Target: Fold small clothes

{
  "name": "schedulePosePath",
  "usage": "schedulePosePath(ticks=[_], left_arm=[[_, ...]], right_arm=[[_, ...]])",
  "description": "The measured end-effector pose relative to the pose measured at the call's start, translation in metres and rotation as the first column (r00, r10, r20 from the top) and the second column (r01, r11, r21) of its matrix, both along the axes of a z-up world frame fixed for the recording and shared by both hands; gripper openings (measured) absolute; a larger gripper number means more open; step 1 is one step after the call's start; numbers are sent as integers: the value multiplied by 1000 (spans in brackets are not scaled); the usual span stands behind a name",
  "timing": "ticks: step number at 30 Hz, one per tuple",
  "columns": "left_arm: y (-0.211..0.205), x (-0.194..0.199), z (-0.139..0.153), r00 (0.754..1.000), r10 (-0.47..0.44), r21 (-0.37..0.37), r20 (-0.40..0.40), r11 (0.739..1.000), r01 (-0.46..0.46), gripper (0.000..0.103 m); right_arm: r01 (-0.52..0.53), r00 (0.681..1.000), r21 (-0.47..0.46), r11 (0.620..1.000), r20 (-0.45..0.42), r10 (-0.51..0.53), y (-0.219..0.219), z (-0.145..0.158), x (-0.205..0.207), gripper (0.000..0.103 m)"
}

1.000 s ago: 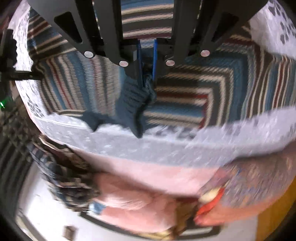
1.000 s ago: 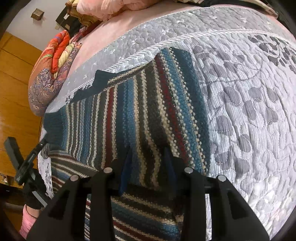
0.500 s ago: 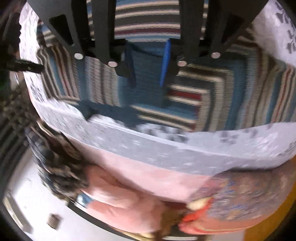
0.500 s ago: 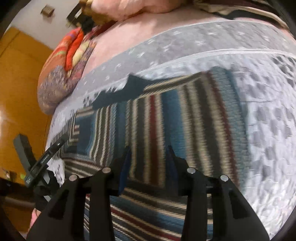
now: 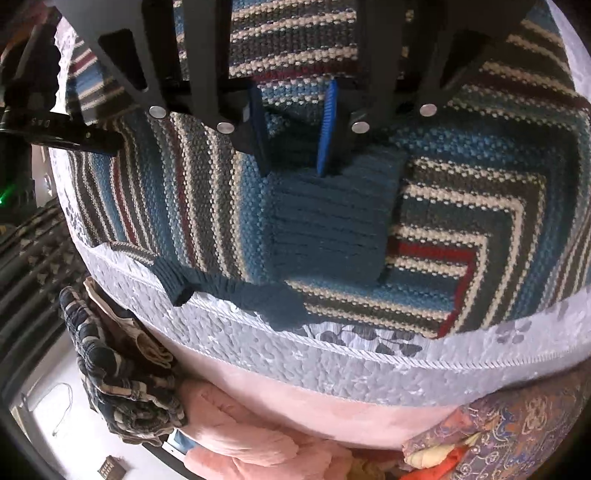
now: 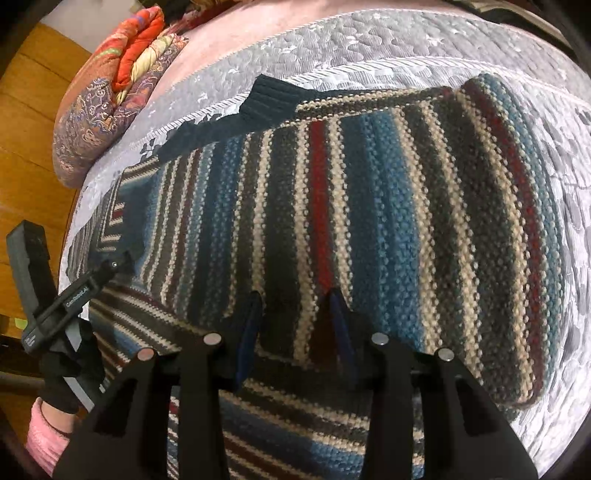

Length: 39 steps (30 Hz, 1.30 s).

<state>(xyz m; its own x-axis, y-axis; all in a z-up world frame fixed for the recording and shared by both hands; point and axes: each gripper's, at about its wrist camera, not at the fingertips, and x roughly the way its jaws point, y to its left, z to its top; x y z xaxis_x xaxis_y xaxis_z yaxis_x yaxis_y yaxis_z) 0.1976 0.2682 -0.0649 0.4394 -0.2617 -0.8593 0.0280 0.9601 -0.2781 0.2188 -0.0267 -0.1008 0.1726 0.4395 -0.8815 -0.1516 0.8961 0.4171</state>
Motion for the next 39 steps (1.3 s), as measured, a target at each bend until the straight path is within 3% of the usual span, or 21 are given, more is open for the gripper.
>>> schedulePosePath(ticks=[6, 7, 9, 12, 14, 17, 18, 20, 25, 28, 30, 34, 39], left_arm=[[1, -2, 7, 1000, -6, -13, 7, 1000, 6, 31], [4, -3, 12, 1000, -3, -12, 6, 1000, 4, 36], [17, -11, 29, 999, 13, 35, 46, 999, -15, 66], [50, -20, 44, 996, 45, 62, 72, 997, -50, 67], [83, -27, 51, 992, 115, 51, 59, 992, -118, 67], [141, -41, 56, 969, 244, 90, 46, 965, -247, 67], [168, -48, 56, 951, 306, 143, 45, 940, -309, 67], [206, -58, 54, 918, 395, 163, 32, 904, -395, 67], [318, -99, 44, 729, 685, 102, -9, 726, -680, 67], [366, -120, 39, 636, 771, 21, -15, 636, -771, 67], [388, -127, 32, 594, 804, -44, -33, 593, -804, 67], [414, -135, 9, 552, 830, -227, -76, 525, -820, 66], [423, -127, 3, 553, 832, -300, -36, 519, -801, 66]], right_arm=[[2, 1000, -26, 1000, 32, -1, 7, 11, -3, 43], [2, 999, -20, 1000, 48, -1, 10, 17, -3, 45], [-7, 995, -20, 1000, 98, 9, 16, 34, -8, 55], [-38, 991, -26, 999, 125, 41, 24, 46, -16, 55], [-40, 993, -13, 999, 111, 41, 24, 45, -18, 55], [-25, 997, 0, 1000, 72, 25, 19, 33, -20, 55], [-21, 998, -7, 1000, 66, 21, 18, 31, -20, 55], [-6, 999, -8, 1000, 48, 7, 12, 24, -19, 55], [10, 999, 3, 1000, 43, -11, 4, 21, -17, 55], [15, 999, 6, 1000, 37, -16, 1, 17, -17, 55], [20, 999, 7, 1000, 34, -20, 1, 15, -16, 55], [15, 999, -9, 1000, 41, -14, 3, 14, -16, 55], [16, 999, -12, 1000, 45, -16, 5, 12, -16, 56]])
